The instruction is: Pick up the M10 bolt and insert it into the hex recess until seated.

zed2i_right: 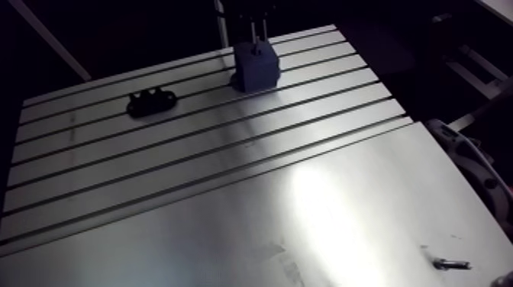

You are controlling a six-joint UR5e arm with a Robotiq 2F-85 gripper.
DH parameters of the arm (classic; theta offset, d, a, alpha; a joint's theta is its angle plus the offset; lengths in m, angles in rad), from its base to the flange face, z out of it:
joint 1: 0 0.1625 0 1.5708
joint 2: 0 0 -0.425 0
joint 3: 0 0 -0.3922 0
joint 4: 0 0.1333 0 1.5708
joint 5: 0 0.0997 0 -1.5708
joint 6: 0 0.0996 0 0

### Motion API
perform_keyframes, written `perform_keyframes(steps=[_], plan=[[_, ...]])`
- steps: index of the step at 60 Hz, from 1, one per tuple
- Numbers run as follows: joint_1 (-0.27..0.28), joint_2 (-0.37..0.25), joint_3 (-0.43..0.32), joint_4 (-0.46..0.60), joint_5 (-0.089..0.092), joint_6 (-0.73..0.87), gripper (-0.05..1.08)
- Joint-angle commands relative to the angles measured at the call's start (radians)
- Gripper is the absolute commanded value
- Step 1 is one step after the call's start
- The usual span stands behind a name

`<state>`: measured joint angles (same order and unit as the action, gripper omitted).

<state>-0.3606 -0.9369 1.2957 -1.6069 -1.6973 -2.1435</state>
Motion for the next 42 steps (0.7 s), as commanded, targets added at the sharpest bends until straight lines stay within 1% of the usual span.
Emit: perform_keyframes(steps=[1, 16, 20, 27, 28, 29, 30, 31, 32, 33, 34, 35, 36, 37, 38, 39, 42], plan=[[0.0, 0.001, 0.001, 0.0, 0.0, 0.0, 0.78], [0.0, 0.005, 0.007, -0.001, -0.001, 0.0, 0.77], [0.0, 0.005, 0.007, -0.007, 0.0, 0.0, 0.74], [0.0, 0.005, 0.007, -0.009, 0.0, 0.0, 0.73], [0.0, 0.005, 0.007, -0.009, 0.0, 0.0, 0.71], [0.0, 0.005, 0.007, -0.009, 0.0, 0.0, 0.71], [0.0, 0.004, 0.007, -0.012, -0.001, 0.001, 0.63], [0.0, 0.004, 0.007, -0.012, -0.001, 0.001, 0.63], [-0.001, 0.004, 0.007, -0.019, 0.0, 0.002, 0.48], [-0.001, 0.004, 0.007, -0.019, 0.0, 0.002, 0.48], [-0.001, 0.002, 0.01, -0.027, 0.0, 0.009, 0.29], [-0.001, 0.002, 0.01, -0.027, 0.0, 0.009, 0.29], [-0.001, 0.001, 0.012, -0.037, 0.0, 0.021, 0.05], [-0.001, 0.001, 0.012, -0.037, 0.0, 0.021, 0.05], [-0.002, -0.001, 0.015, -0.043, 0.0, 0.028, 0.01], [-0.002, -0.002, 0.015, -0.049, 0.0, 0.031, 0.0], [-0.002, -0.005, 0.015, -0.053, 0.0, 0.033, 0.0]])
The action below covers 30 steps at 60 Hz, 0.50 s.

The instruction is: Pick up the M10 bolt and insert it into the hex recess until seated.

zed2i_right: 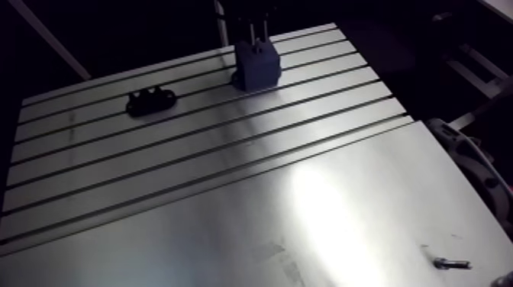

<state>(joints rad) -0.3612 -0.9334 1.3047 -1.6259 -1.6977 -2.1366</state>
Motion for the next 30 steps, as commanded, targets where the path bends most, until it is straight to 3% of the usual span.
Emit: perform_keyframes(steps=[1, 30], plan=[[-0.001, -0.01, 0.006, -0.037, 0.0, 0.028, 0.0], [-0.007, -0.012, 0.003, -0.039, 0.002, 0.03, 0.0]])
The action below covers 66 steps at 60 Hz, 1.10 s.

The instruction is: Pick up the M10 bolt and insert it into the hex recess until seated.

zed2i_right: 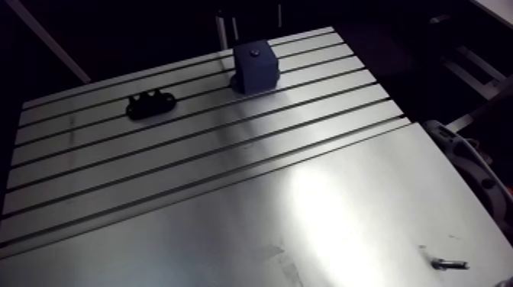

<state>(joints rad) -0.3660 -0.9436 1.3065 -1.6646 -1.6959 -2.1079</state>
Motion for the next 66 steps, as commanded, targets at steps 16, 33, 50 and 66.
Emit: perform_keyframes(steps=[16, 33, 50, 66], plan=[[-0.01, -0.011, 0.01, -0.005, 0.002, 0.025, 0.0], [-0.018, -0.053, 0.061, -0.06, 0.006, 0.162, 0.07], [-0.018, -0.103, 0.156, -0.215, 0.012, 0.137, 0.57], [-0.018, -0.108, 0.175, -0.243, 0.016, 0.066, 0.64]])
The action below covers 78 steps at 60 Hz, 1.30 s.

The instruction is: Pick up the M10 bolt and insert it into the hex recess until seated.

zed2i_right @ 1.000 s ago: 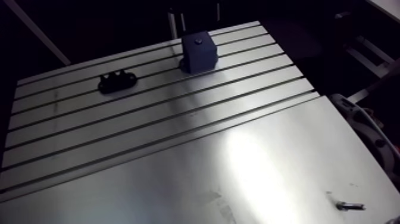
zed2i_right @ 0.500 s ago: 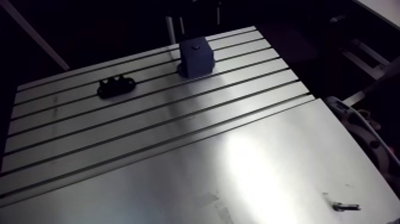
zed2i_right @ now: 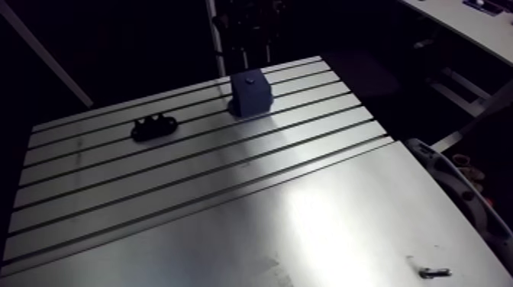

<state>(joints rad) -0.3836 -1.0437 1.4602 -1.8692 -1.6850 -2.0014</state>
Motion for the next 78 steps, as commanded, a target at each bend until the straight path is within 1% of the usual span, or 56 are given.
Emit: perform_keyframes(steps=[1, 4, 6, 10, 12, 18, 28, 31, 41, 78], plan=[[0.0, -0.008, 0.021, -0.04, 0.007, -0.041, 0.64], [0.001, -0.006, 0.019, -0.04, 0.009, -0.041, 0.64], [0.002, -0.006, 0.016, -0.039, 0.016, -0.041, 0.63], [0.0, -0.005, 0.015, -0.036, 0.018, -0.043, 0.63], [0.0, -0.003, 0.013, -0.033, 0.027, -0.044, 0.63], [0.0, 0.001, 0.012, -0.032, 0.036, -0.044, 0.63], [0.0, 0.002, 0.014, -0.032, 0.043, -0.044, 0.61], [-0.002, 0.003, 0.015, -0.032, 0.048, -0.044, 0.61], [-0.002, 0.003, 0.019, -0.034, 0.052, -0.04, 0.61], [-0.001, 0.005, 0.045, -0.041, 0.052, -0.027, 0.63]])
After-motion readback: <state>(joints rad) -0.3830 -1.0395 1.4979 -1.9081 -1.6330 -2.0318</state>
